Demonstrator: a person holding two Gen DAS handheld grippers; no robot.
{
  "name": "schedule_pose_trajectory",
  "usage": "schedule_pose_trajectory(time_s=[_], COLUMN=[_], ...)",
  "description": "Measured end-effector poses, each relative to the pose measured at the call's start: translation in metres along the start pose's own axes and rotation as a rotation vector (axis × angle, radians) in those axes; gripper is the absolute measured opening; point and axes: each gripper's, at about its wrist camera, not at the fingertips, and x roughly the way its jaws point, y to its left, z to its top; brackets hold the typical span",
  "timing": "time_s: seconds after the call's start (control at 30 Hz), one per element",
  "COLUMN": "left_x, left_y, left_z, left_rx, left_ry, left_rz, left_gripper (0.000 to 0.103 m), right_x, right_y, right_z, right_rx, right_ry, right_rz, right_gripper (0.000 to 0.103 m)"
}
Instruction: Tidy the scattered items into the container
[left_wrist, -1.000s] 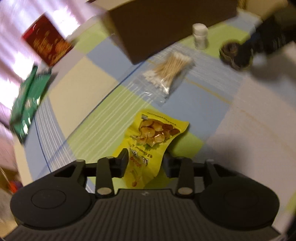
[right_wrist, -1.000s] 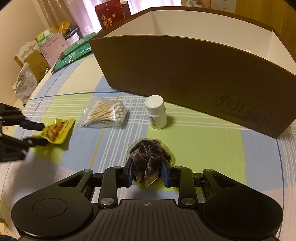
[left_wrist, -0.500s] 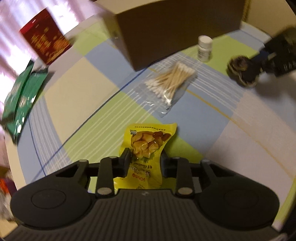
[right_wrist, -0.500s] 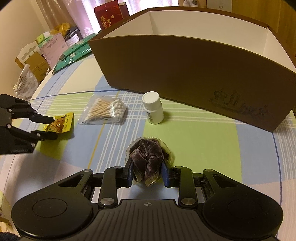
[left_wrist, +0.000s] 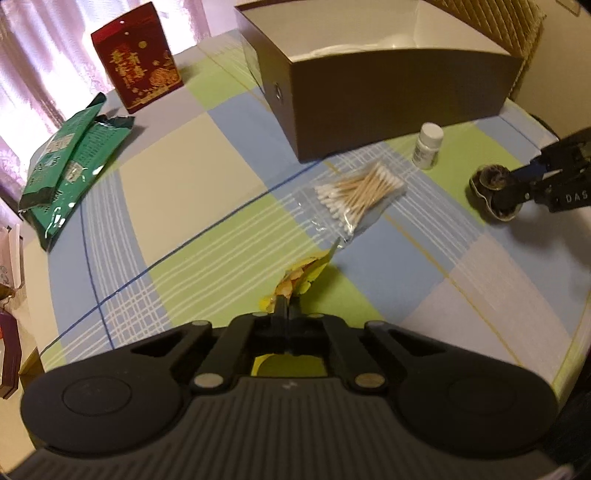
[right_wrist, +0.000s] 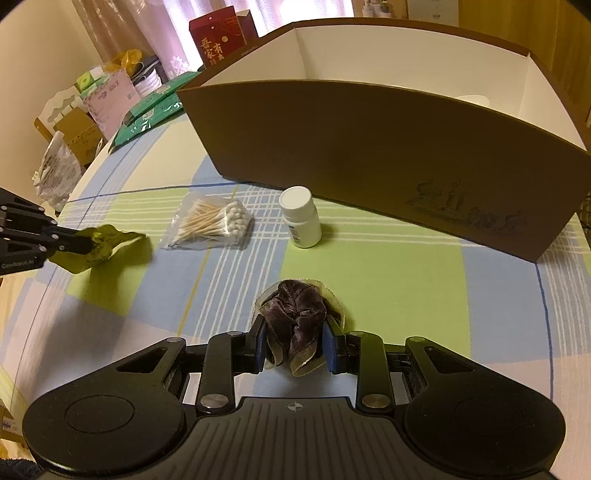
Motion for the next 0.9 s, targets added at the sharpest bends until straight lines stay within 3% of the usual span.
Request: schedule_pose_trajectory(time_s=[0.23,0.43,0.57,0.67,0.7,0.73,0.77,0.83,0.9], left_x=[-0.018,-0.025,-0.024,-0.014,-0.009,-0.003,0.001,0.006,0.007], left_y=[0.005,-0.003,-0.006,-0.010,-0.010,-0.007,-0.005,0.000,0.002], left_z=[0.005,0.015,0.014,0.007,0.005,0.004,0.003,0.003,0.005], left_rx=[-0.048,-0.024,0.000,0.018,0.017,0.000,-0.027,-0.050,-0.036], left_ry=[-0.059,-0.084,-0.051,-0.009,0.005,0.020,0.019,0.004,-0.024], left_rz=[-0.052,-0.062,-0.093,-0.071,-0.087,-0.118,-0.127,-0.153,-0.172], left_gripper=[0.000,0.000,0.000,0.002,0.010,0.027,0.035,0.065,0.072], right_x=[-0.005,-0.012,-0.019,-0.024,-0.024,-0.024,-0.024,-0.023,-0.024], right_y=[-0.004,-0.008,-0.012,-0.014,-0.016,-0.017,-0.018,-0.019,-0.020], right_z=[-0.002,0.000,0.001,-0.001,-0.003,-0.004,-0.006,-0.009,-0.011], right_rx=[0.010,0.010,0.008,0.009,0.011,0.014,0.017,0.022,0.029], right_ry=[-0.010,-0.010,-0.019,-0.024,-0.022,-0.018,-0.014,-0.008,-0.005], right_rz=[-0.004,-0.005,-0.010,-0.014,-0.015,-0.016,-0.017,-0.017,-0.015], right_gripper=[0.033,0.033,0.033,0.033,0.033,0.033,0.033,0.033,0.033])
